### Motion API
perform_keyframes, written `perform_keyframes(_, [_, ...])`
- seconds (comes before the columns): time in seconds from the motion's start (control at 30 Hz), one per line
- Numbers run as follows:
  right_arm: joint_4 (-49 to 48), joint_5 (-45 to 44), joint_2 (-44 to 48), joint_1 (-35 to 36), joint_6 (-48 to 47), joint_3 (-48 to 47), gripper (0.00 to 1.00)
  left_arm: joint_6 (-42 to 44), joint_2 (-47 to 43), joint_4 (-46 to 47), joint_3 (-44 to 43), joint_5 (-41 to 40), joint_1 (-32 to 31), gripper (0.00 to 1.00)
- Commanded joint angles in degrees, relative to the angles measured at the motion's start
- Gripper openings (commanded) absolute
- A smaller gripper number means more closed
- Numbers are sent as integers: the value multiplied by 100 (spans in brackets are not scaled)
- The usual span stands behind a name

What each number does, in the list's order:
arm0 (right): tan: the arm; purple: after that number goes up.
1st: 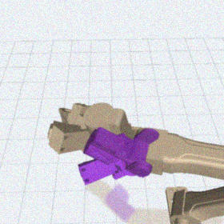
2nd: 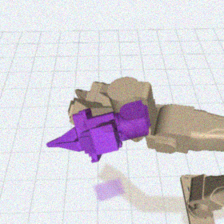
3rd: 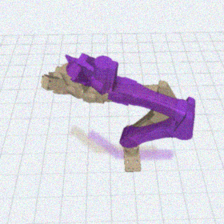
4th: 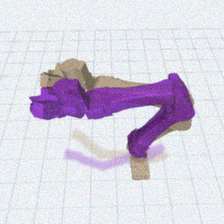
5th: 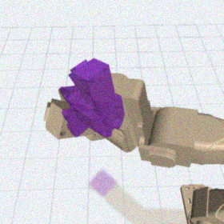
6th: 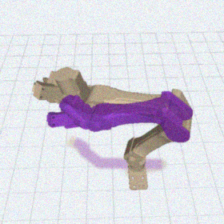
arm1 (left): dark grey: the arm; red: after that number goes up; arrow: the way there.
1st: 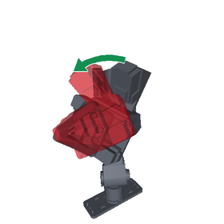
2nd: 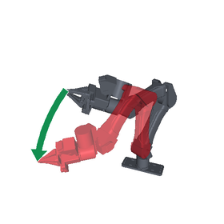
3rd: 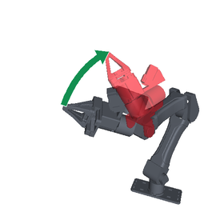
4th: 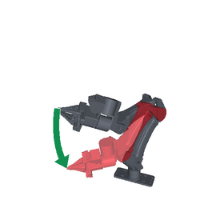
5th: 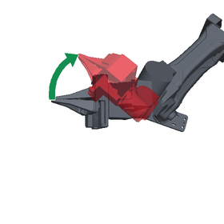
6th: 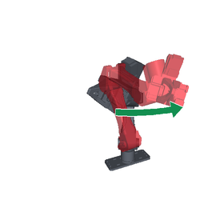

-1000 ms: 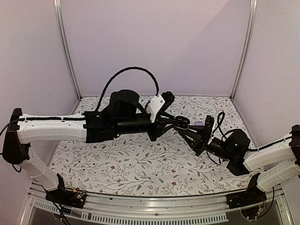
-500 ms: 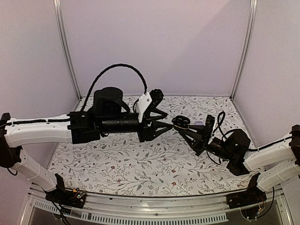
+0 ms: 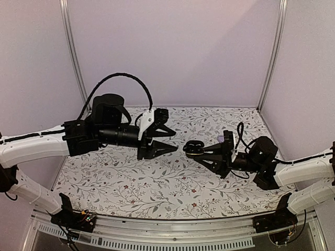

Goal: Insert the wireless bluetooth earbuds into the charging case
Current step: Adjust the left earbud in the left side groove of the charging case.

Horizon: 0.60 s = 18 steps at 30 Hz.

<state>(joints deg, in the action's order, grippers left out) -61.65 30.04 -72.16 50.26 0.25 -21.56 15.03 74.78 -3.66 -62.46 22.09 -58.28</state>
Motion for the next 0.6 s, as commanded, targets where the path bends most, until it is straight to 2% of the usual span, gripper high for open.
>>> perform_keyframes(0.0, [565,939,91,-43,142,-349,0,578,-143,-148,314,437,-20,52])
perform_keyframes(0.3, [671,1610,-54,-40,143,-498,0,893,24,-336,218,737,-190,66])
perform_keyframes(0.57, [714,1867,-122,-43,98,-542,0,943,171,-361,71,877,-236,69])
